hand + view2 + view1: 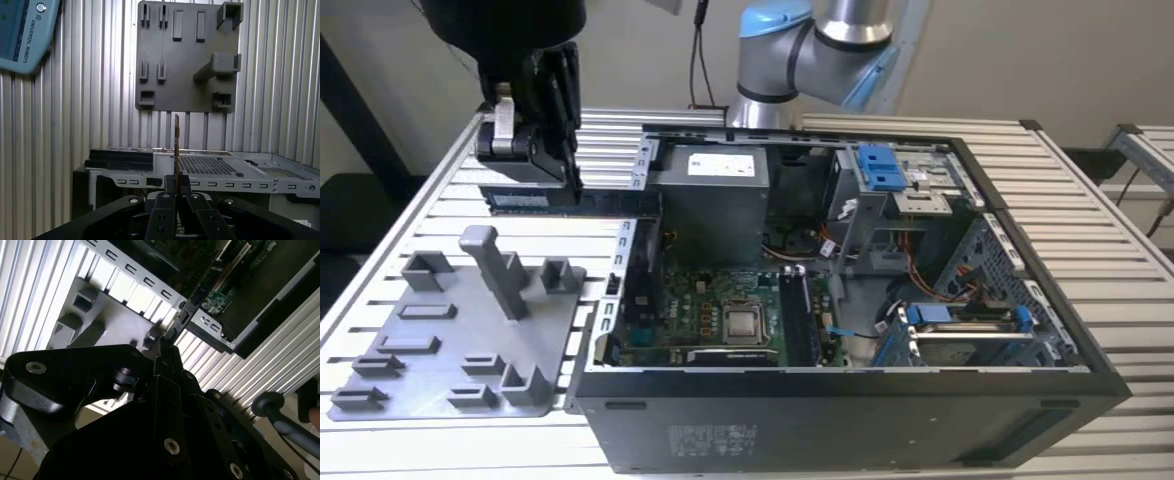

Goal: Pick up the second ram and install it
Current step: 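Pick up the second ram and move it above second insertion slot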

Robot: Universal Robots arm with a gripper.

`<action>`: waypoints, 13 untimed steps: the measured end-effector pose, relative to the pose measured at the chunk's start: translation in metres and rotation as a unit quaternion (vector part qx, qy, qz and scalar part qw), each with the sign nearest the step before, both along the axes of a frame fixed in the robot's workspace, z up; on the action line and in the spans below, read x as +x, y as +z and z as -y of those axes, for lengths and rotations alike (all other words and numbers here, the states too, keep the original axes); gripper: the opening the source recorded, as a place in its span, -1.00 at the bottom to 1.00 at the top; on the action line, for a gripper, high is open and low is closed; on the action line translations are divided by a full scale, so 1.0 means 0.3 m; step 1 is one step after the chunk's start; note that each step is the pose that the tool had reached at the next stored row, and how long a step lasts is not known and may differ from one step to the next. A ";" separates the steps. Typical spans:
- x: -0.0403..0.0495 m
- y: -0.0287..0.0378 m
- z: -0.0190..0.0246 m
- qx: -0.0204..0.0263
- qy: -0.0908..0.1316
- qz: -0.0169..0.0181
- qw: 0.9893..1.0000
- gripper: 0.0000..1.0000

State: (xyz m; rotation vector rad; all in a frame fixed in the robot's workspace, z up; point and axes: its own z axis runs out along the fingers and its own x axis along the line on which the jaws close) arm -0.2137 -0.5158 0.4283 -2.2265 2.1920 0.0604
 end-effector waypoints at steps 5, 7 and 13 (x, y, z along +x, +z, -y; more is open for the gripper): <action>0.040 0.000 0.000 0.000 0.000 0.000 1.000 -0.72; 0.055 0.000 0.000 0.000 0.000 0.000 1.000 -0.72; 0.100 0.000 0.000 0.000 0.000 0.000 1.000 -0.72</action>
